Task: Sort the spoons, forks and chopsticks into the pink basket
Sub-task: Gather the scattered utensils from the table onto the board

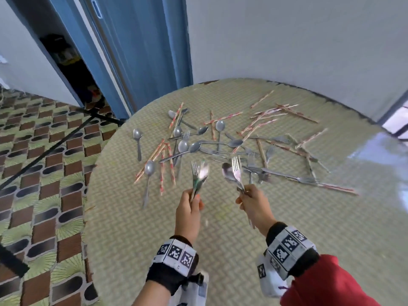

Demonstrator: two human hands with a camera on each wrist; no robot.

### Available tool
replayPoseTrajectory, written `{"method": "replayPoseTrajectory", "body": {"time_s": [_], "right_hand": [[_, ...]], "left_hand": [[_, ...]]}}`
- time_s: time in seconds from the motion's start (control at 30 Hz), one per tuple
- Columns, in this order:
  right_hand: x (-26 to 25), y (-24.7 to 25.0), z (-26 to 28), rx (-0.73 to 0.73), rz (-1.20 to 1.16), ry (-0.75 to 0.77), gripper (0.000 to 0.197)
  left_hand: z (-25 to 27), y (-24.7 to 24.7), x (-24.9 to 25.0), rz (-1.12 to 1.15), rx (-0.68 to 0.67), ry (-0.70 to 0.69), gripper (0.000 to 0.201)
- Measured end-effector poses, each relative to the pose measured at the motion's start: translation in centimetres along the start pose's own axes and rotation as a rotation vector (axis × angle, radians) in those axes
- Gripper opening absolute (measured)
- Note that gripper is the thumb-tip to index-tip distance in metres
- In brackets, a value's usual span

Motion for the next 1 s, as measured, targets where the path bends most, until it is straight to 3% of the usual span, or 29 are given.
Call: {"method": "replayPoseTrajectory", "body": {"time_s": [0.37, 0.57, 0.73, 1.0], "right_hand": [[10.5, 26.6, 14.3, 0.414, -0.098, -0.063, 0.017], [17.2, 39.2, 23.7, 0.6, -0.085, -0.132, 0.022], [23.2, 46.6, 29.8, 0.739, -0.135, -0.276, 0.022], [32.0, 54.9, 34.4, 0.922, -0.27, -0.46, 0.016]], "left_hand": [[18.4, -24.1, 5.4, 0.06, -0.505, -0.053, 0.007], [29.8, -36.8, 4.7, 0.023, -0.731, 0.066, 0.014], [37.3, -45.5, 3.2, -0.014, -0.865, 0.226, 0.006], [43.1, -56.6, 0.5, -0.152, -0.968, 0.308, 0.006]]}}
Point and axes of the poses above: each hand's wrist, its own z-axis away from the middle knuckle, its own y-axis out of the back of the hand, x = y × z, the point moved 2 cm from there along -z, towards the middle knuckle, and after that the axes turned 12 degrees about y, right-handed, at the moved point
